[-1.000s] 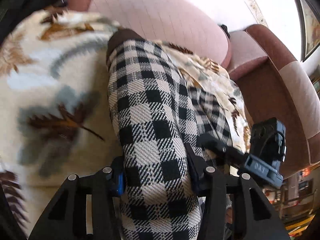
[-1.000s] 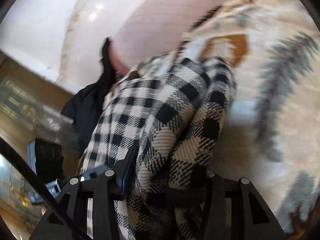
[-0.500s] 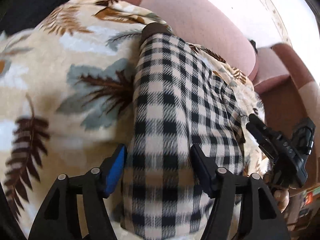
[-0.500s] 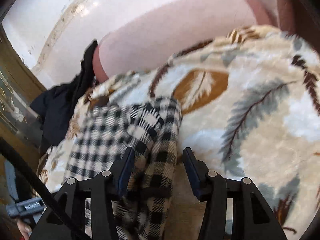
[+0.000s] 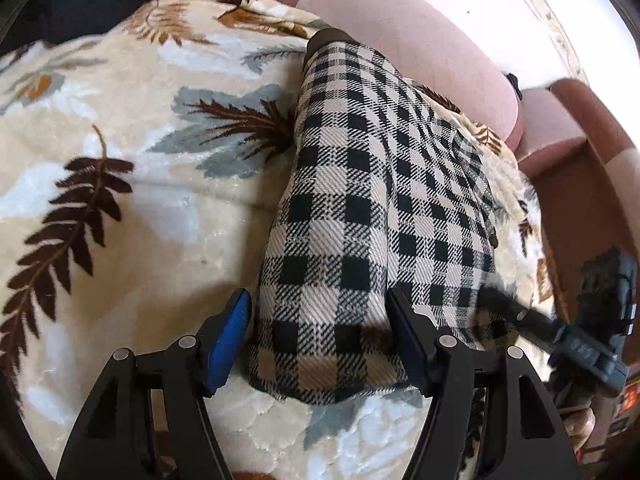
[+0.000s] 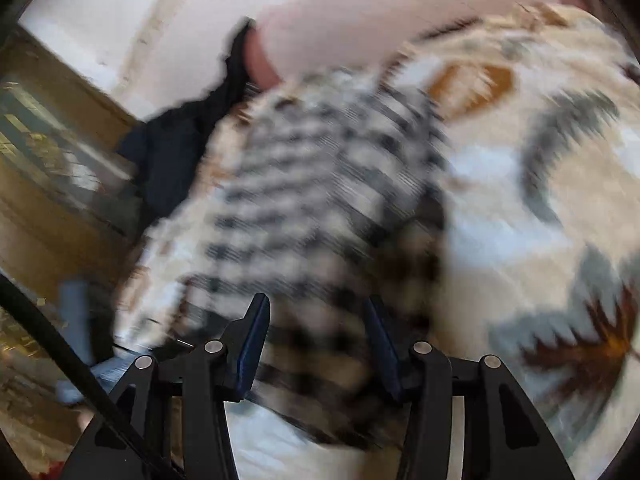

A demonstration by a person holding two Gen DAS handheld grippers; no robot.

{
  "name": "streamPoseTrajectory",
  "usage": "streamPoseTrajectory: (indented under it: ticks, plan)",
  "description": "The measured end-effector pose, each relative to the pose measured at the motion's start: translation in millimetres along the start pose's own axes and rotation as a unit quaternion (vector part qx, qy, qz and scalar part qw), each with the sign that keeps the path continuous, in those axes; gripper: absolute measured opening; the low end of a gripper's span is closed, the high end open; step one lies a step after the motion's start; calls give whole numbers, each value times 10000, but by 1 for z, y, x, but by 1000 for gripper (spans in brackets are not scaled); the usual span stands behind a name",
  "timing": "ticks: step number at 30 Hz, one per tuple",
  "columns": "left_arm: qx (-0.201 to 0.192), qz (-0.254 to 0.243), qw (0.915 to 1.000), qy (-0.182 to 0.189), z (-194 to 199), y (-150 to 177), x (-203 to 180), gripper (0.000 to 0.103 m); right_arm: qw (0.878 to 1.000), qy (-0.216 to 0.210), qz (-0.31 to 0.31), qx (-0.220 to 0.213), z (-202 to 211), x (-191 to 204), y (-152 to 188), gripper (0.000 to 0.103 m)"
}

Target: Fold large clothes

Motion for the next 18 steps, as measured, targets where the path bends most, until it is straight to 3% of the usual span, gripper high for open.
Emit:
streamPoseTrajectory:
  ticks: [4, 11, 15, 18]
  plan:
    - [-166, -188, 9996, -135, 9, 13, 0, 68, 9987, 478, -133, 114, 8, -13, 24, 48]
    - [-23, -99, 9999, -88, 15, 36, 25, 71, 9844, 1698, 447, -146, 27, -1, 56, 58]
    - [-210, -327, 9976, -580, 29, 48, 35, 71, 9740, 2113, 756, -323, 38, 14, 67, 57]
    - [-578, -545, 9928, -893, 53, 59, 37, 71, 9733, 2101, 752, -535, 51, 26, 80, 58]
Point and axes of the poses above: each gripper's, at about its wrist camera, not at the fingertips, and z roughly against the way its jaws point, x to its left, y to its underside, the point moved 2 cm from there along -z, roughly the way its jaws point, and after that the axes turned 9 degrees about -y, right-handed, at the moved point
